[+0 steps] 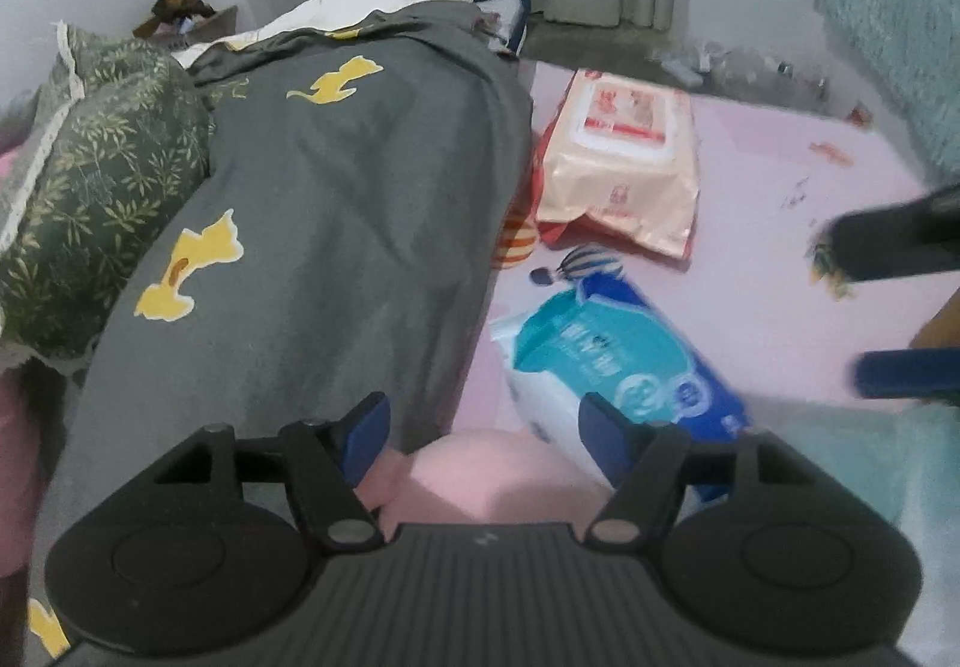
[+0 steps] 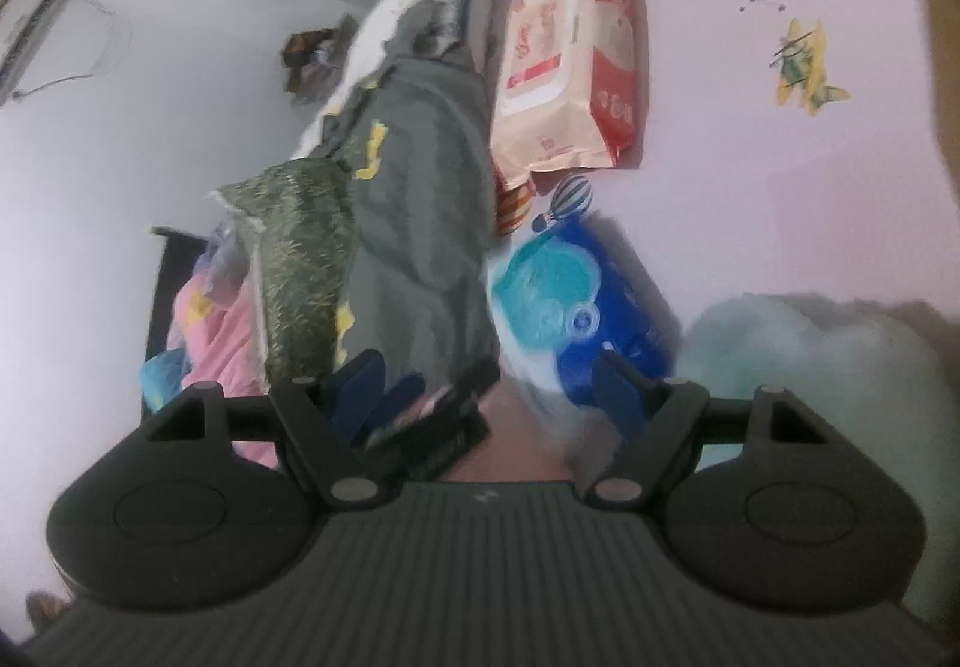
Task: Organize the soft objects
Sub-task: 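Grasp the blue wet-wipes pack with the right gripper, then carry the wet-wipes pack into the cardboard box and open the right gripper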
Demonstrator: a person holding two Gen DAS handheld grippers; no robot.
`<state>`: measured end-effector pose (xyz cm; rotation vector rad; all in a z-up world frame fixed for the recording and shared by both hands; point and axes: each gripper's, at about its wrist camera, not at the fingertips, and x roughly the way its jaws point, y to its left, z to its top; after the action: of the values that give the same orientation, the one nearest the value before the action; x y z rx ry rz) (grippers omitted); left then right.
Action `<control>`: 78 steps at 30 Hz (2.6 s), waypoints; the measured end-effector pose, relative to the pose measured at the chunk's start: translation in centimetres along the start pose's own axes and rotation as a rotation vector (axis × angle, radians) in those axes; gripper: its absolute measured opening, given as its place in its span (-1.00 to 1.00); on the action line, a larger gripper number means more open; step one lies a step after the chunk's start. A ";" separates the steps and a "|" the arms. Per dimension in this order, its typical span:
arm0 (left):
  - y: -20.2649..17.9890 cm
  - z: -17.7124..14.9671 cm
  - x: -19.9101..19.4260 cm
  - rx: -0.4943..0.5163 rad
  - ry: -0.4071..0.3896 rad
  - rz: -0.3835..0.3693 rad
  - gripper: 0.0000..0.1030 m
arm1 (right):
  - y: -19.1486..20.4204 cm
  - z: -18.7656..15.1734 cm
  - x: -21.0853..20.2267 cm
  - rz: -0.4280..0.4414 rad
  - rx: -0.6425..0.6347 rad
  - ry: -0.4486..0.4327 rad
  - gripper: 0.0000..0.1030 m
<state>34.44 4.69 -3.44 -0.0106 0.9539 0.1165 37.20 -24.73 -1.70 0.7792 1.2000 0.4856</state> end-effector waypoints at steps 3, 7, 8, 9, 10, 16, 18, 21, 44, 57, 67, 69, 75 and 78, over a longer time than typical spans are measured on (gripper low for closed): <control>0.7 0.2 -0.8 -0.053 0.000 -0.100 0.45 | -0.3 1.6 2.0 -0.079 0.009 0.010 0.48; 0.5 0.7 -0.5 -0.080 0.057 -0.223 0.60 | -1.1 3.1 4.3 -0.135 -0.003 0.069 0.49; 0.1 1.0 -0.2 -0.076 0.073 -0.229 0.60 | -1.3 3.5 4.9 -0.139 -0.005 0.087 0.50; -0.2 1.3 0.2 -0.077 0.094 -0.230 0.60 | -1.6 3.7 5.5 -0.141 -0.001 0.101 0.50; -0.4 1.6 0.7 -0.076 0.113 -0.231 0.60 | -1.8 4.0 6.0 -0.142 0.000 0.113 0.50; -1.5 3.3 4.6 -0.037 0.281 -0.193 0.59 | -2.2 4.7 9.0 -0.117 -0.005 0.180 0.50; -1.4 3.7 5.8 -0.051 0.326 -0.200 0.59 | -2.2 4.8 9.8 -0.109 -0.007 0.200 0.50; -0.9 3.9 6.9 -0.122 0.380 -0.270 0.55 | -2.2 4.7 10.8 -0.104 -0.009 0.237 0.50; -6.7 6.8 -4.4 0.017 0.109 -0.202 0.52 | 1.7 3.9 2.8 -0.036 -0.113 0.147 0.20; -22.1 4.3 -15.8 0.244 -0.046 -0.295 0.53 | -1.9 1.0 -17.2 -0.003 -0.053 -0.056 0.31; -31.7 -1.2 -16.4 0.387 0.071 -0.357 0.53 | -12.2 -2.8 -26.4 -0.009 0.099 -0.139 0.38; -32.6 -2.2 -15.8 0.399 0.123 -0.366 0.53 | -14.2 -3.7 -26.9 -0.009 0.138 -0.141 0.39; -33.4 -4.8 -13.2 0.409 0.210 -0.376 0.53 | -19.0 -5.8 -26.4 0.016 0.229 -0.116 0.40; -33.6 -5.9 -11.5 0.443 0.226 -0.338 0.53 | -21.1 -6.5 -25.1 0.017 0.269 -0.096 0.43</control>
<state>26.57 -30.13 1.07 0.2267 1.1730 -0.4172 21.91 -54.46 -2.69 1.0324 1.1836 0.2998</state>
